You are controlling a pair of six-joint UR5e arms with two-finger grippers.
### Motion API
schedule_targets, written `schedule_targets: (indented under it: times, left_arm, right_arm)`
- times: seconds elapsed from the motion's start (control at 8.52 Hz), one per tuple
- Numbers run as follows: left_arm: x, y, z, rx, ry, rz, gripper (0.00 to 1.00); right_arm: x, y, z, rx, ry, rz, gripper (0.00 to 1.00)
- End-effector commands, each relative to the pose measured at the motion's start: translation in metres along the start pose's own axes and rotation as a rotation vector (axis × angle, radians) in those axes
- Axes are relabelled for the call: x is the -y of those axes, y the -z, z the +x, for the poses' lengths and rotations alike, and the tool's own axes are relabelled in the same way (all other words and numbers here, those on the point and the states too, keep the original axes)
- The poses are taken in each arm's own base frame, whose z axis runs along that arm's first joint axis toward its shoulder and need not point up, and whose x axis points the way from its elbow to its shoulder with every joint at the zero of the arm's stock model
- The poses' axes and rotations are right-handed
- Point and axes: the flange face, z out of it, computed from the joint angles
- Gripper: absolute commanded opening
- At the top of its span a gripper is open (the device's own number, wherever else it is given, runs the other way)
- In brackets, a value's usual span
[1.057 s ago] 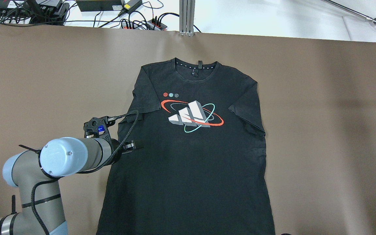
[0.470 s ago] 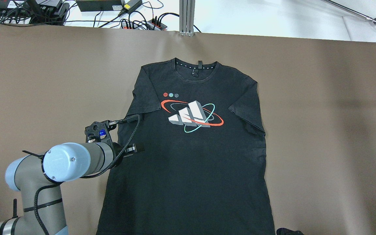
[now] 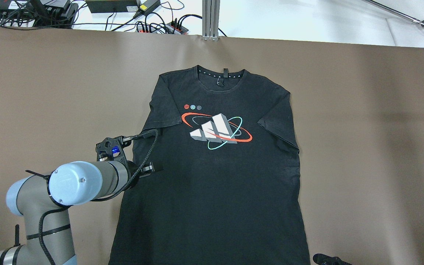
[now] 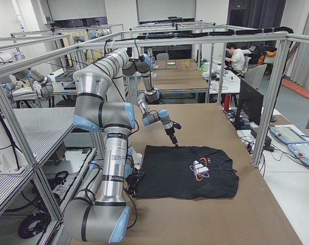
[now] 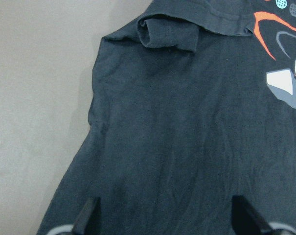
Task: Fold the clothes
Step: 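Move both grippers down to the shirt hem nearest the robot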
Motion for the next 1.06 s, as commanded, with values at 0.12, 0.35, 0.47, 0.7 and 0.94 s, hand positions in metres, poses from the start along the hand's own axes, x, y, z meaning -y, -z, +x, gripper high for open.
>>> schedule_targets:
  times: [0.12, 0.35, 0.47, 0.7, 0.94]
  left_arm:
    - [-0.012, -0.005, 0.001, 0.003, -0.012, 0.017, 0.94]
    - [-0.012, -0.006, 0.000, 0.005, -0.012, 0.017, 0.94]
    - [-0.012, -0.003, 0.001, -0.001, -0.009, 0.016, 0.94]
    - [-0.034, 0.009, -0.014, -0.004, 0.087, 0.007, 0.94]
    - [-0.097, 0.029, -0.058, 0.007, 0.053, 0.041, 0.93]
  right_arm:
    - [0.003, 0.005, 0.001, 0.006, 0.004, -0.001, 0.00]
    - [0.021, 0.018, -0.002, 0.025, -0.022, 0.005, 0.00]
    - [0.022, 0.027, -0.002, 0.028, -0.022, 0.003, 0.00]
    - [0.019, 0.041, -0.003, 0.025, -0.015, -0.009, 0.00]
    - [0.013, 0.041, -0.002, 0.010, -0.013, -0.059, 0.00]
